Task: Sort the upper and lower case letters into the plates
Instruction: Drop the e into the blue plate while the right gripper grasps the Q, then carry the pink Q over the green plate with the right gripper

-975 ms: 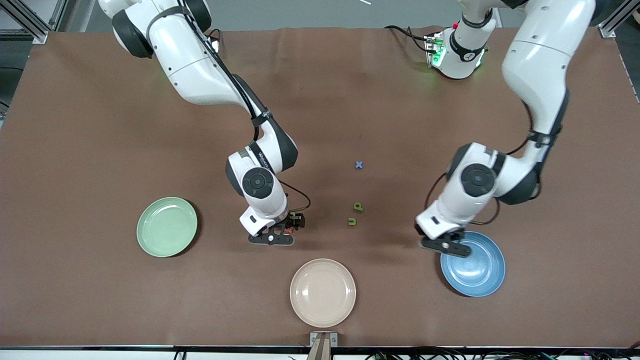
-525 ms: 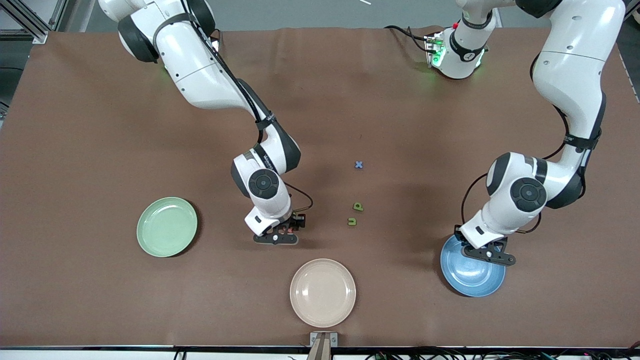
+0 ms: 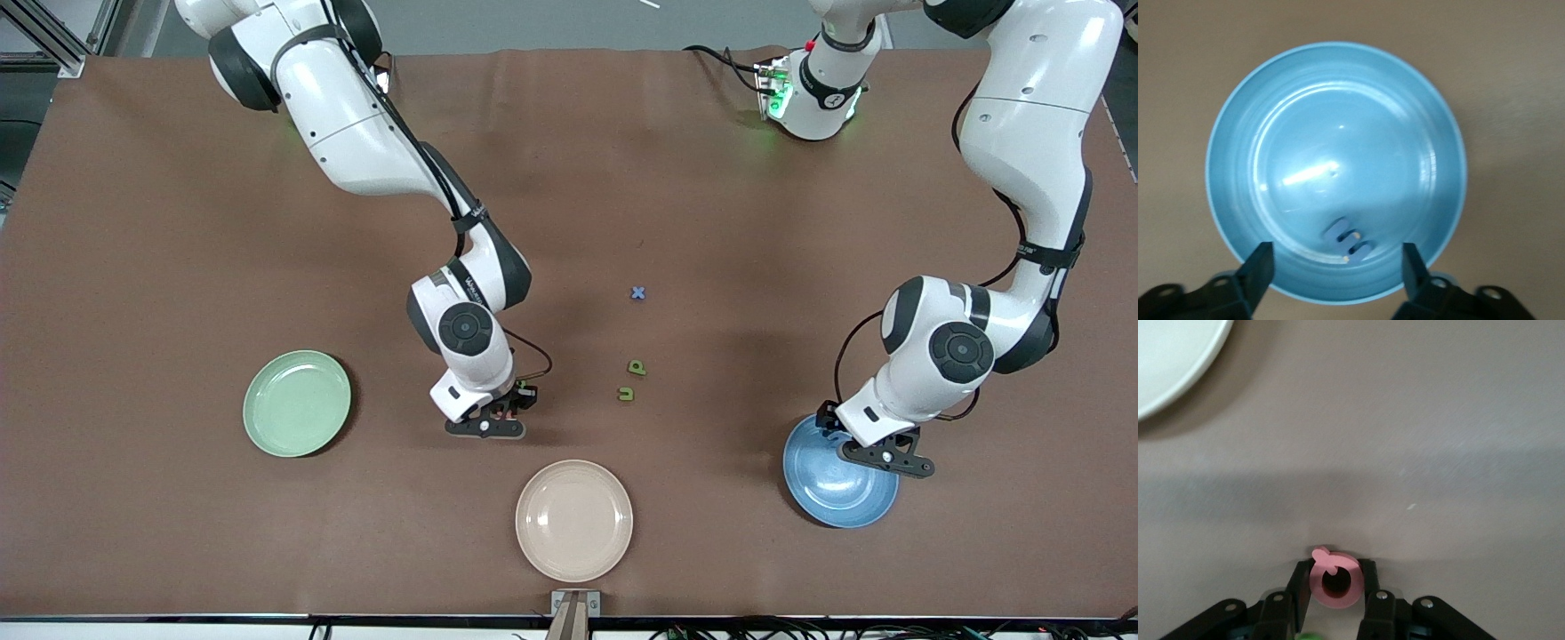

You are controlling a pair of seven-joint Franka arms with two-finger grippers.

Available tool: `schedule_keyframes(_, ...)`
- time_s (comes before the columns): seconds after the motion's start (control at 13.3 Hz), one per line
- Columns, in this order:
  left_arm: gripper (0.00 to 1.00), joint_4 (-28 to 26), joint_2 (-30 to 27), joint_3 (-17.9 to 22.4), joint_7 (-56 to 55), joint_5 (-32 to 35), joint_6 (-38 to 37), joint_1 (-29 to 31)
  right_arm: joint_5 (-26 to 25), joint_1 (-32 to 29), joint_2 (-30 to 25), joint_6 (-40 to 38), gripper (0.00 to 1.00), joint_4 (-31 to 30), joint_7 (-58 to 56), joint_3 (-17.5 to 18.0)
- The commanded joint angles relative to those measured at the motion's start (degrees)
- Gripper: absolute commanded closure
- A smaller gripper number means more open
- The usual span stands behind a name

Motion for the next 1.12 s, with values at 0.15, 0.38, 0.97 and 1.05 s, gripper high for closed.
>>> schedule_keyframes(0.15, 0.0, -1.0, -0.4, -6.3, -18.1, 0.1, -0.6, -2.5, 3.8, -13.1, -8.7, -14.3, 1.0, -1.4, -20.0, 2.6)
schedule_keyframes(0.38, 0.0, -1.5, 0.1, -6.4, -31.3, 0.2, -0.6, -9.0, 4.5, -20.8, -17.4, -13.4, 1.0, -13.2, -32.0, 2.6)
schedule_keyframes(0.97, 0.19, 0.7, 4.9, -6.1, -47.4, 0.2, -0.5, -20.5, 5.2, -28.9, -25.2, 5.2, 0.98, -39.9, -44.2, 2.6)
schedule_keyframes(1.05, 0.22, 1.7, 5.8, -6.0, -48.5, 0.2, -0.5, -21.5, 5.2, -29.0, -25.1, 5.3, 0.89, -40.0, -44.2, 2.6)
